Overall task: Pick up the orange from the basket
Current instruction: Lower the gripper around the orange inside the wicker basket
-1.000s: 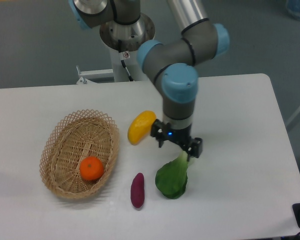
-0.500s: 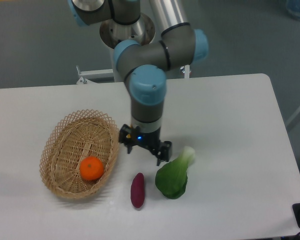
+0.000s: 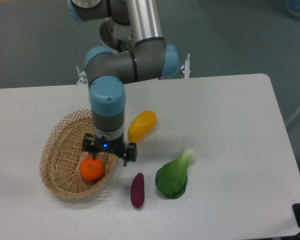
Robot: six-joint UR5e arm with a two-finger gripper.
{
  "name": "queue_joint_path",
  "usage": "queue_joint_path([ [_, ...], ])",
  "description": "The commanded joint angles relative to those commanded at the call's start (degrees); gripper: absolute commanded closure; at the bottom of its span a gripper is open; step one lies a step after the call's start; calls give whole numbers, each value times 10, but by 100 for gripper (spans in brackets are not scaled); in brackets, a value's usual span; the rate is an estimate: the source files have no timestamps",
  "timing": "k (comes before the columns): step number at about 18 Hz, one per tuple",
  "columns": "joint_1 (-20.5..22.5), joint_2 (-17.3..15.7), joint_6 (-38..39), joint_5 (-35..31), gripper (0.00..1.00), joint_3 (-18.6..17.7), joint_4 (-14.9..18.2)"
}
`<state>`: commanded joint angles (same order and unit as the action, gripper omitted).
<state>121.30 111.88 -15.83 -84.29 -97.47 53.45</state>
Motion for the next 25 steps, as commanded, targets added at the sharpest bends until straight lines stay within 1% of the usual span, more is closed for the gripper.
queue_joint_path([
  [2,-11,8,13,-3,0,0,-2],
  [5,-12,17,25,-3,0,-1,-3],
  [8,-23,29,24,-5,0,-1,-4],
  [12,-25,41,25,-5,0,-1,-7],
  [14,-31,51,23,-18,0,0,-10],
  [17,-40,58,24,-41,0,0,-10],
  [23,-40,68,19,-42,0,2,-10],
  [24,-40,69,18,-41,11,2,-10],
  [25,-40,68,16,-41,30,2,-10],
])
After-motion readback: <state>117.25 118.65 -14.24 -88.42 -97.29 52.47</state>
